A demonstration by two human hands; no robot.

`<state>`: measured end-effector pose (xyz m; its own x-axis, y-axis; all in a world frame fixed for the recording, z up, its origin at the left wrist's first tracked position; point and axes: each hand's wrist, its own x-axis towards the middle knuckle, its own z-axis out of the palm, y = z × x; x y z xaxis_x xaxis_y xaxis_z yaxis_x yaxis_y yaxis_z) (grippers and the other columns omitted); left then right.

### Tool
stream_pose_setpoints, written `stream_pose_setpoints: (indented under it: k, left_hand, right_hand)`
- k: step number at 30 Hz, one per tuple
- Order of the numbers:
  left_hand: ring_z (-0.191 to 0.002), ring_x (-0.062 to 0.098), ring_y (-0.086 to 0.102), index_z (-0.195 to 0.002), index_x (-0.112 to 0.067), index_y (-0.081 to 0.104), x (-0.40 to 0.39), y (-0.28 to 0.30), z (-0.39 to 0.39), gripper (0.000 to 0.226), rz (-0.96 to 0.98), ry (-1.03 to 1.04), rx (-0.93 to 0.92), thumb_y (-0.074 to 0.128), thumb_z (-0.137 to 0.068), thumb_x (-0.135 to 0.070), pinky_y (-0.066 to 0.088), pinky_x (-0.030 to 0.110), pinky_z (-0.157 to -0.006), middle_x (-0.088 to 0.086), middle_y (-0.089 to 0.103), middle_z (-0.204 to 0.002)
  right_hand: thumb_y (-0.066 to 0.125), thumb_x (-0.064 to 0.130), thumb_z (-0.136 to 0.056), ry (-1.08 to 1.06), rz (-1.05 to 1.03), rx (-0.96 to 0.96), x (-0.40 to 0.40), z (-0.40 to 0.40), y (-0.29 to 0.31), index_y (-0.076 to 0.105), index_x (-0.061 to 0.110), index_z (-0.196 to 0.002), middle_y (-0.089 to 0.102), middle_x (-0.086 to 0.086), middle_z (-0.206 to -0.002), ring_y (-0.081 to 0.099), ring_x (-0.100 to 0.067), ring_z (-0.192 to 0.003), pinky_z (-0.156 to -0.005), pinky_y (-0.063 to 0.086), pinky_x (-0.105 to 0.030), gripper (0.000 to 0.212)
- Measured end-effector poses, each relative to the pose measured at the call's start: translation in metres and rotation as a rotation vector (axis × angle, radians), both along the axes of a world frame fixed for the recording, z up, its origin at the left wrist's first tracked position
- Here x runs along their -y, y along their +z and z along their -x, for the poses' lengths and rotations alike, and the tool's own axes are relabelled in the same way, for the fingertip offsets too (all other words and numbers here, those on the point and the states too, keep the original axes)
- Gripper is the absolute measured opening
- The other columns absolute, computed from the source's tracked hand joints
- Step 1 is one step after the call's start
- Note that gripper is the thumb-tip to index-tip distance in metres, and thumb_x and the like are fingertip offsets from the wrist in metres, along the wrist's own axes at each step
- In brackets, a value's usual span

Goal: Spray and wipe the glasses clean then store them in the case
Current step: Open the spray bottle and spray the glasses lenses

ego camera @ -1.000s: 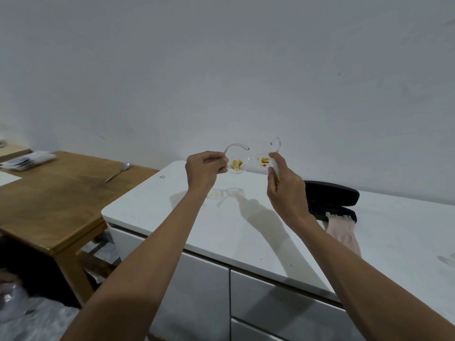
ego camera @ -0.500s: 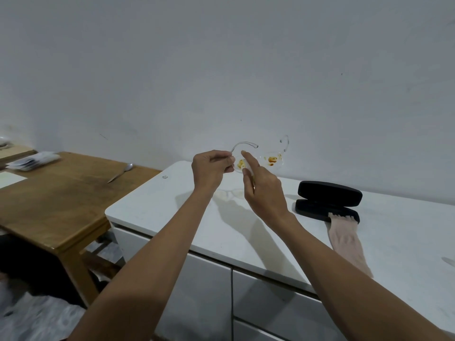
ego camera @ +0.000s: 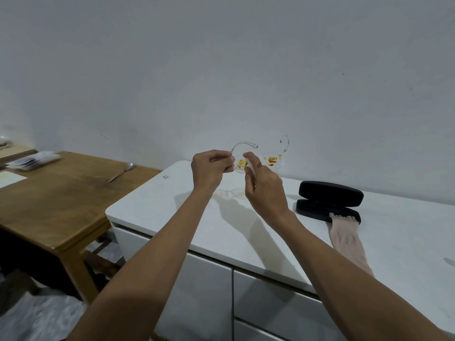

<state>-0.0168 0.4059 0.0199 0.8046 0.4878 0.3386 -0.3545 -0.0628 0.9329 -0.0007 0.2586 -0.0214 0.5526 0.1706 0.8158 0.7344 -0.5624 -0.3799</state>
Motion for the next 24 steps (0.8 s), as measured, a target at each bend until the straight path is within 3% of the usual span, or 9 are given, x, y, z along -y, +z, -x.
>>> stream_pose_setpoints:
  k: [6,10,13,15,17,20,24]
  left_hand:
    - [-0.066,0.027,0.070,-0.093,0.004,0.078,-0.002,-0.001,0.001,0.014,0.010,0.000,0.001,0.082,-0.079,0.004,0.064,0.035,-0.074,0.019,0.076,-0.080]
    - [-0.068,0.027,0.071,-0.091,0.003,0.078,-0.009,0.000,0.002,0.013,0.029,0.019,-0.002,0.082,-0.079,0.004,0.064,0.035,-0.075,0.019,0.077,-0.081]
    - [-0.067,0.025,0.072,-0.090,0.001,0.078,-0.018,0.003,0.004,0.012,0.066,0.019,0.016,0.081,-0.079,0.005,0.063,0.031,-0.071,0.016,0.076,-0.079]
    - [-0.066,0.024,0.072,-0.090,0.002,0.078,-0.023,0.007,0.005,0.012,0.089,0.022,0.026,0.081,-0.079,0.006,0.063,0.029,-0.070,0.014,0.076,-0.077]
    - [-0.066,0.024,0.072,-0.090,0.003,0.078,-0.028,0.012,0.007,0.012,0.102,0.020,0.034,0.081,-0.078,0.007,0.063,0.030,-0.071,0.012,0.076,-0.076]
    - [-0.068,0.025,0.072,-0.092,0.005,0.077,-0.033,0.018,0.009,0.014,0.109,-0.003,0.046,0.080,-0.078,0.007,0.063,0.029,-0.071,0.015,0.076,-0.079]
    - [-0.068,0.025,0.072,-0.090,0.003,0.077,-0.035,0.020,0.012,0.013,0.103,-0.029,0.049,0.080,-0.078,0.007,0.062,0.027,-0.069,0.015,0.077,-0.079]
  right_hand:
    - [0.044,0.022,-0.106,-0.061,-0.071,-0.051,0.003,-0.001,-0.004,0.052,0.018,-0.140,0.071,-0.010,-0.089,0.065,-0.038,-0.076,-0.064,0.052,-0.042,0.035]
    - [0.042,0.022,-0.108,-0.066,-0.209,-0.128,0.010,0.001,0.002,0.051,0.024,-0.144,0.051,0.006,-0.069,0.053,-0.022,-0.066,-0.066,0.039,-0.032,0.037]
    - [0.042,0.023,-0.109,-0.075,-0.451,-0.228,0.018,0.001,0.004,0.055,0.024,-0.140,0.044,0.010,-0.057,0.044,-0.008,-0.050,-0.057,0.036,-0.026,0.034]
    - [0.044,0.025,-0.108,-0.011,-0.644,-0.349,0.024,-0.003,0.005,0.058,0.029,-0.135,0.038,0.003,-0.055,0.036,-0.009,-0.045,-0.053,0.038,-0.023,0.031]
    - [0.044,0.031,-0.108,0.158,-0.847,-0.567,0.029,-0.009,0.010,0.061,0.035,-0.128,0.041,-0.008,-0.067,0.032,-0.016,-0.048,-0.045,0.035,-0.025,0.027]
    - [0.044,0.035,-0.108,0.361,-1.028,-0.860,0.034,-0.014,0.021,0.064,0.035,-0.127,0.045,-0.004,-0.071,0.027,-0.014,-0.045,-0.043,0.024,-0.020,0.027]
    - [0.044,0.033,-0.107,0.590,-1.165,-1.091,0.031,-0.013,0.033,0.066,0.037,-0.119,0.043,0.003,-0.066,0.022,-0.010,-0.042,-0.037,0.019,-0.019,0.025]
